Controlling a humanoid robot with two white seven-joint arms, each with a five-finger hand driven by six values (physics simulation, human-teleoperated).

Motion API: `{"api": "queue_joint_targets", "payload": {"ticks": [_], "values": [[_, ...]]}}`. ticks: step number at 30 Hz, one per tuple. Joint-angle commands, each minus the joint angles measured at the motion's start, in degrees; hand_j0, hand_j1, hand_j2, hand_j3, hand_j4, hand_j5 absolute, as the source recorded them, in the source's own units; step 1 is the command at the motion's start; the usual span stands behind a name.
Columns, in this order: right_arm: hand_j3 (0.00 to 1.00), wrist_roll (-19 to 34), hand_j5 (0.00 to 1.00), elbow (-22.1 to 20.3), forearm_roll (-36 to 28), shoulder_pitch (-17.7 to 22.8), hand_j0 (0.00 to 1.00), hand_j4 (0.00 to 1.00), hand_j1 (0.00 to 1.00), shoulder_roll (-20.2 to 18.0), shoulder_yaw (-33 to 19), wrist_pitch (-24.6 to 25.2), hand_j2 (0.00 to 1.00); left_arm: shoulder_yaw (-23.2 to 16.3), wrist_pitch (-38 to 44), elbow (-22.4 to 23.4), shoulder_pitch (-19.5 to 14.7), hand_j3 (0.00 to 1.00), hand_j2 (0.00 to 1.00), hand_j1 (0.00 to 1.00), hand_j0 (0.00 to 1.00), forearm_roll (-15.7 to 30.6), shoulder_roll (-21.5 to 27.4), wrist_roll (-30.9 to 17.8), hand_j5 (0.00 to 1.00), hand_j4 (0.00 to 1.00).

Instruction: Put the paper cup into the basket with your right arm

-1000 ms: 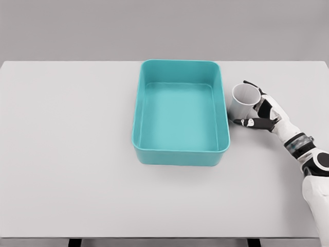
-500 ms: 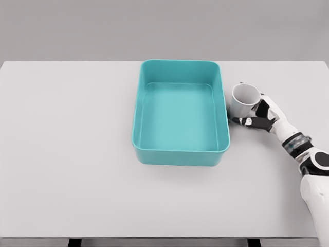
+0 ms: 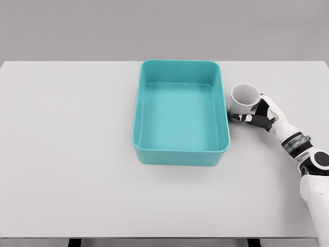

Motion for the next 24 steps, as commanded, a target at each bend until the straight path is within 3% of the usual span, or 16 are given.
{"api": "queue_joint_targets", "payload": {"ticks": [1, 9, 12, 15, 17, 21, 24], "values": [[0.60, 0.0, 0.60, -0.3, -0.4, 0.0, 0.60, 0.60, 0.60, -0.1, -0.1, 0.1, 0.60, 0.0, 0.0, 0.0, 0.0, 1.00, 1.00, 1.00, 1.00, 0.0, 0.0, 0.0, 1.00, 1.00], [0.56, 0.0, 0.56, -0.6, -1.2, -0.4, 0.56, 0.56, 0.56, -0.6, -0.5, 0.4, 0.56, 0.0, 0.0, 0.0, 0.0, 1.00, 1.00, 1.00, 1.00, 0.0, 0.0, 0.0, 1.00, 1.00], [0.55, 0.0, 0.55, -3.8, -1.1, 0.0, 0.55, 0.55, 0.55, -1.0, -2.4, 1.1, 0.55, 0.0, 0.0, 0.0, 0.0, 1.00, 1.00, 1.00, 1.00, 0.0, 0.0, 0.0, 1.00, 1.00], [0.55, 0.0, 0.55, -4.2, -1.5, 0.2, 0.55, 0.55, 0.55, -1.8, -2.9, 1.1, 0.55, 0.0, 0.0, 0.0, 0.0, 1.00, 1.00, 1.00, 1.00, 0.1, 0.0, 0.0, 1.00, 1.00], [0.55, 0.0, 0.55, -7.1, -1.4, 0.5, 0.55, 0.55, 0.55, -2.5, -2.9, 1.2, 0.55, 0.0, 0.0, 0.0, 0.0, 1.00, 1.00, 1.00, 1.00, 0.0, 0.0, 0.0, 1.00, 1.00], [0.55, 0.0, 0.55, -7.9, -1.5, 0.5, 0.55, 0.55, 0.55, -3.0, -2.9, 1.0, 0.55, 0.1, 0.0, 0.0, 0.0, 1.00, 1.00, 1.00, 1.00, 0.0, 0.0, 0.0, 1.00, 1.00], [0.55, 0.0, 0.55, -11.3, -1.5, 0.6, 0.55, 0.55, 0.55, -3.5, -2.9, 1.1, 0.55, 0.0, 0.0, 0.0, 0.0, 1.00, 1.00, 1.00, 1.00, 0.0, 0.0, 0.0, 1.00, 1.00]]}}
